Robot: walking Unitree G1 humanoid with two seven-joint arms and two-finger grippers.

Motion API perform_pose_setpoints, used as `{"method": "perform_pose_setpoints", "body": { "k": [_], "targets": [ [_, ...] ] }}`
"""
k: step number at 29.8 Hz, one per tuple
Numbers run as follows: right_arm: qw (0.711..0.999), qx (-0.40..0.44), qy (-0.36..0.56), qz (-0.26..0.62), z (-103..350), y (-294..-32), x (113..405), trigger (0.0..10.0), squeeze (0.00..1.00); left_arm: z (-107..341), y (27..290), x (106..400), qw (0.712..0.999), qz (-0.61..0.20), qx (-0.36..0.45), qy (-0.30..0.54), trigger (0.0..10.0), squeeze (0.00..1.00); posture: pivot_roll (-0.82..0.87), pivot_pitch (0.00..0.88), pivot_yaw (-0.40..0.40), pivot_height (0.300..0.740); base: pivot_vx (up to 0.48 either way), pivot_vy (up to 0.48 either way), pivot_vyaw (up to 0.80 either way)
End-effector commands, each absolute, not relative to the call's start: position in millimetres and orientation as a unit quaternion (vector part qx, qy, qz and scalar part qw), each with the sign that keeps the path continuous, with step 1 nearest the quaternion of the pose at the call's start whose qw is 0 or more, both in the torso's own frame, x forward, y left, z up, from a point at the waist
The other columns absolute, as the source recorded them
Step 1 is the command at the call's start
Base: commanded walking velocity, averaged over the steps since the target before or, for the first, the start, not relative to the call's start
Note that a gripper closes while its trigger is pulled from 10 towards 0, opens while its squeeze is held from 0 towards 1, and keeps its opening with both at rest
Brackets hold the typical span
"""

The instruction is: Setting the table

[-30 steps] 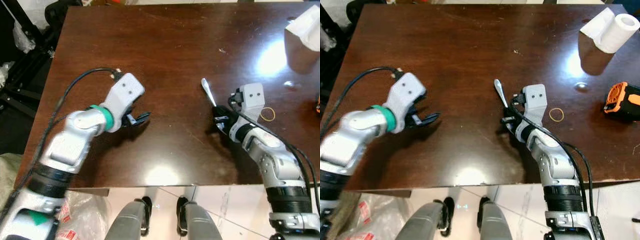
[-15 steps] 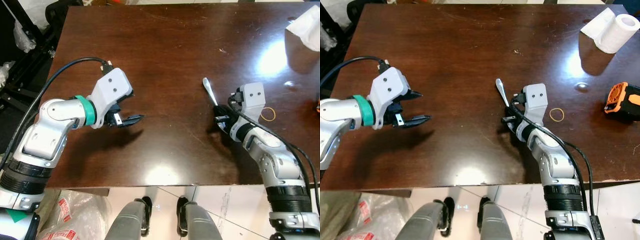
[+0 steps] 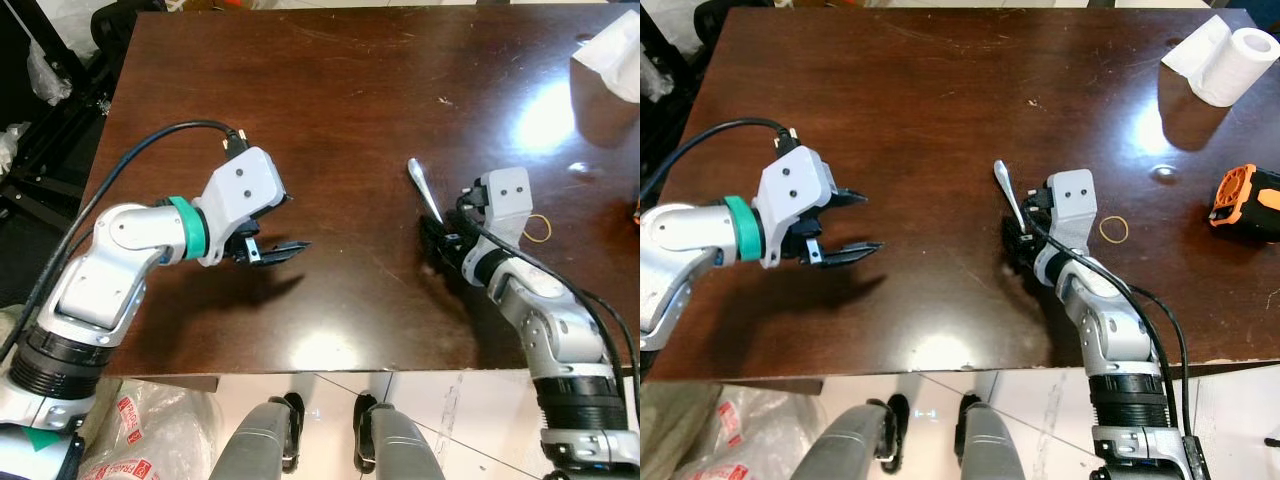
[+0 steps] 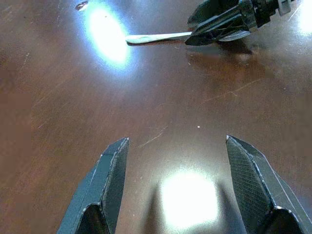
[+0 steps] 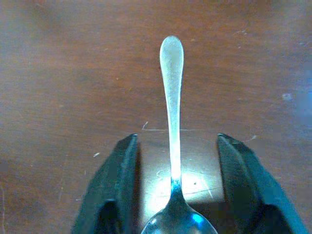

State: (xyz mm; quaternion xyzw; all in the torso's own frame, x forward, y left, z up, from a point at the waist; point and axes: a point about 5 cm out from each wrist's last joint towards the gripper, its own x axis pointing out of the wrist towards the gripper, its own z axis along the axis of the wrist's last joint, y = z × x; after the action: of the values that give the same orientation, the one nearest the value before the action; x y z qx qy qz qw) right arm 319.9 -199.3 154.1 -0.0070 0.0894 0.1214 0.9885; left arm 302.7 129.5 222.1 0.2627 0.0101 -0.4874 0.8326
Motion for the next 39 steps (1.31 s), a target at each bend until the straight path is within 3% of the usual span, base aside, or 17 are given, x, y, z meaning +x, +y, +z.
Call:
{"method": "perform_pose_setpoints", "body": {
  "k": [1,2,3,7,11,21,24,30,39],
  "targets": [
    [0.989,-0.007,0.092,0.115,153.3,-202.1,314.6,10.0,1.00,216.4,126.8,300.6,0.830,-0.494,0.258,0.013,10.0,0.00,0.05,0.142,0.087,0.740,0.000,0.000,0.00],
    [0.989,-0.007,0.092,0.115,153.3,-202.1,314.6,10.0,1.00,216.4,126.8,300.6,0.830,-0.494,0.258,0.013,10.0,0.00,0.05,0.142,0.087,0.740,0.000,0.000,0.00],
    [0.991,-0.004,0.079,0.107,159.5,-203.9,310.8,10.0,0.00,216.7,124.2,300.9,0.832,-0.494,0.253,0.008,10.0,0.00,0.05,0.132,0.081,0.740,0.000,0.000,0.00],
    [0.993,-0.003,0.066,0.102,165.9,-205.1,304.8,10.0,0.00,217.0,121.6,301.1,0.834,-0.493,0.249,0.002,10.0,0.00,0.04,0.127,0.079,0.740,0.000,0.000,0.00],
    [0.995,0.000,0.031,0.098,182.4,-198.3,275.2,10.0,0.00,215.4,113.7,302.7,0.840,-0.490,0.233,-0.009,10.0,0.00,0.01,0.099,0.077,0.740,0.000,0.000,0.00],
    [0.997,-0.034,-0.007,0.068,184.0,-192.1,253.1,10.0,0.00,212.8,105.1,307.0,0.850,-0.478,0.220,-0.019,10.0,0.00,-0.02,0.074,0.079,0.740,0.000,0.000,0.00],
    [0.999,-0.029,-0.031,0.013,176.9,-194.0,241.4,10.0,0.00,210.9,101.9,308.0,0.857,-0.470,0.210,-0.021,10.0,0.00,-0.03,0.064,0.083,0.740,0.000,0.000,0.00],
    [0.998,-0.010,-0.035,-0.058,173.2,-207.1,232.5,10.0,0.00,207.7,96.1,309.8,0.865,-0.461,0.199,-0.023,10.0,0.00,-0.05,0.056,0.085,0.740,0.000,0.000,0.00],
    [0.997,-0.014,-0.025,-0.075,170.4,-211.7,231.0,10.0,0.00,207.3,94.4,311.2,0.869,-0.453,0.196,-0.027,10.0,0.00,-0.04,0.057,0.088,0.740,0.000,0.000,0.00]
  ]
}}
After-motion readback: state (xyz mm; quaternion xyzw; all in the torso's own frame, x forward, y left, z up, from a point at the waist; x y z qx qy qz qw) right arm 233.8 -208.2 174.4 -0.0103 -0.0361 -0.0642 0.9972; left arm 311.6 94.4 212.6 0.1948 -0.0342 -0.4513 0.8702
